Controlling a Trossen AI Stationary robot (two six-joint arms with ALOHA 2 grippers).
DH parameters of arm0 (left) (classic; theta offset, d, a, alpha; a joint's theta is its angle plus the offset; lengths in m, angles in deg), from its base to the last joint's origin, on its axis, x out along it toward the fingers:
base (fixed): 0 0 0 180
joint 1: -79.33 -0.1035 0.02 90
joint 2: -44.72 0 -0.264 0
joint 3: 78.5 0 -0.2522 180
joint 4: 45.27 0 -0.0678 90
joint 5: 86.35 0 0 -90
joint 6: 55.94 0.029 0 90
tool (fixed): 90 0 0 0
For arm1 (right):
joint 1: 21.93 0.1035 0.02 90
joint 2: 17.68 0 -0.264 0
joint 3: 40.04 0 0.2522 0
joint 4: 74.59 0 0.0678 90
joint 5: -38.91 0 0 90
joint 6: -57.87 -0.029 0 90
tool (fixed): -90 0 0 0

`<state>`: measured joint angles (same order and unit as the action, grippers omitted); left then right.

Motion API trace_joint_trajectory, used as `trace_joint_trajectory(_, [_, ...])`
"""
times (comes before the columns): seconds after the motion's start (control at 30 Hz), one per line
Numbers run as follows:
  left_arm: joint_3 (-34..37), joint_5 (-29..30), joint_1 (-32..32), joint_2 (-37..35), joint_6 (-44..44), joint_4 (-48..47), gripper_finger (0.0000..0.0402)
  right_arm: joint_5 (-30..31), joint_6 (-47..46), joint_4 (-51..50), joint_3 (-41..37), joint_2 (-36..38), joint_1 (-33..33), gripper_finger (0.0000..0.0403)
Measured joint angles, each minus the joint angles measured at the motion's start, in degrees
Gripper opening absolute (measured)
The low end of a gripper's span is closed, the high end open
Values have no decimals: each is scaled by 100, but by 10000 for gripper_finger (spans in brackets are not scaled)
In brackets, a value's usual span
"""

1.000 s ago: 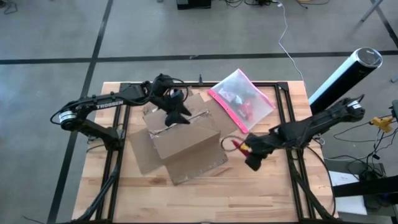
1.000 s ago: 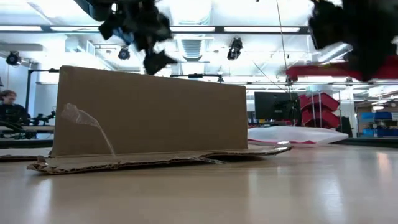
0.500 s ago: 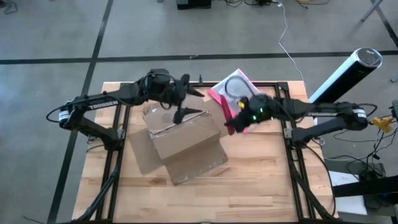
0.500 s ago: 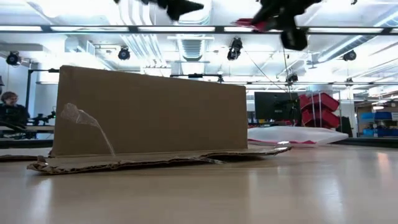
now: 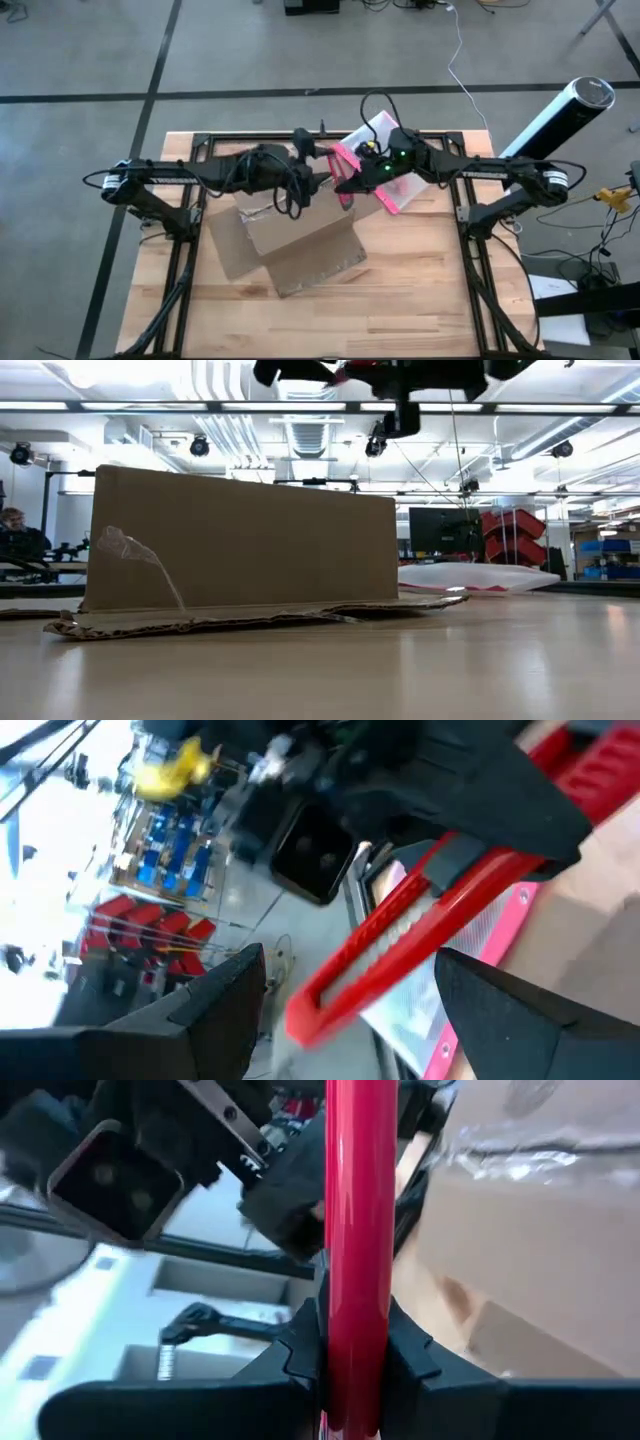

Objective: Unpack boxes
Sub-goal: Break down the cardboard box

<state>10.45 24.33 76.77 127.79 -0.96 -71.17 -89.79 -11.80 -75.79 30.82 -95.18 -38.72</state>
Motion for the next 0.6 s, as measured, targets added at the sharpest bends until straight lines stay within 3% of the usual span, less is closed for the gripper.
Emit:
trace_joint_trajectory(0.43, [2, 139, 257, 496, 155, 219, 272, -392, -645, 445, 328, -416, -12, 33])
trace_joint_trajectory(0.6, [2, 206, 261, 486, 114, 271, 199, -370, -733, 433, 328, -405, -49, 33])
